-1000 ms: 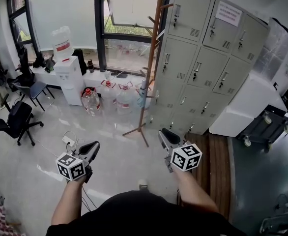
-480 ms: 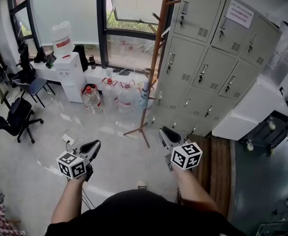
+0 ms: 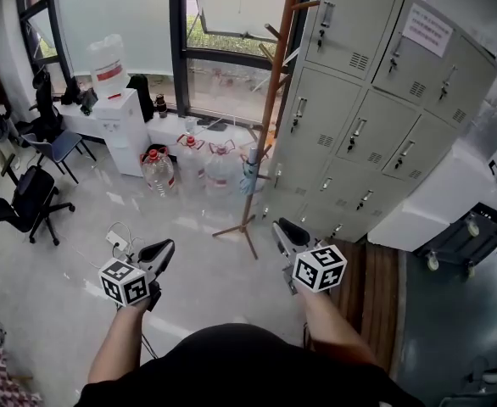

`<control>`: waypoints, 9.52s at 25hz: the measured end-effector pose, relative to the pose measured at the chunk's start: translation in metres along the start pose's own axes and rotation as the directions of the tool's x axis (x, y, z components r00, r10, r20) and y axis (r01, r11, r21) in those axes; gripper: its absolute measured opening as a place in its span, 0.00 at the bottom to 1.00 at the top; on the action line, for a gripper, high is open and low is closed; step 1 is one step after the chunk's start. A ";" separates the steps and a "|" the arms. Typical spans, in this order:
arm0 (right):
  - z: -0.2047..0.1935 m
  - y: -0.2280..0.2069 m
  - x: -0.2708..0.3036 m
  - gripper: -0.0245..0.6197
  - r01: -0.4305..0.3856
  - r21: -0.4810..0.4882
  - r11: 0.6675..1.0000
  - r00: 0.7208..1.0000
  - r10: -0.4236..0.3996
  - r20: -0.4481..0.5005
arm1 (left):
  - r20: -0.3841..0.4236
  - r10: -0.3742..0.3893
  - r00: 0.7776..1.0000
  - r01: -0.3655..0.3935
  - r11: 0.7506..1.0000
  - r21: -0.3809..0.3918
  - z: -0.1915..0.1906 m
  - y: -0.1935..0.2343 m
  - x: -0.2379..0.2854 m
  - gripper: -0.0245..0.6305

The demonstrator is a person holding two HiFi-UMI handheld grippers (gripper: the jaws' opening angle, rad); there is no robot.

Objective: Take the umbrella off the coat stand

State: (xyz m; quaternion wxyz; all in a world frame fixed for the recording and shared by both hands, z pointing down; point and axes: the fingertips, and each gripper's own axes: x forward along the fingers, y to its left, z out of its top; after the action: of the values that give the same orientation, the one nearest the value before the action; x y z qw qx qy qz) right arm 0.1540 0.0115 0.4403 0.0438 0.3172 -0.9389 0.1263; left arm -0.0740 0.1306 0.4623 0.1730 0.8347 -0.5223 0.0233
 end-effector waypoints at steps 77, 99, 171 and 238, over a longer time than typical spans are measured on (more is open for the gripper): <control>0.012 -0.177 0.271 0.26 0.087 -0.036 0.996 0.987 -0.091 -0.132 | -0.061 -0.049 0.997 0.047 0.998 -0.033 0.084 0.216 0.239 0.07; 0.027 -0.194 0.364 0.23 0.355 -0.024 0.935 0.928 -0.355 -0.113 | -0.097 -0.240 0.966 0.242 0.970 0.014 0.139 0.346 0.275 0.07; 0.004 -0.351 0.450 0.10 0.427 -0.020 0.904 0.893 -0.425 -0.148 | -0.242 -0.269 0.932 0.271 0.962 -0.030 0.110 0.353 0.410 0.07; 0.030 -0.291 0.429 0.06 0.364 -0.032 0.931 0.926 -0.365 -0.095 | -0.200 -0.264 0.944 0.263 0.964 -0.035 0.110 0.362 0.359 0.07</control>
State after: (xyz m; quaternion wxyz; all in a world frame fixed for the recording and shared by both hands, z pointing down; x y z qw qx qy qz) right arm -0.0109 -0.4703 0.5425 0.1154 0.4792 -0.8611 0.1250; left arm -0.2453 -0.3571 0.5336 0.2301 0.8896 -0.3858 0.0829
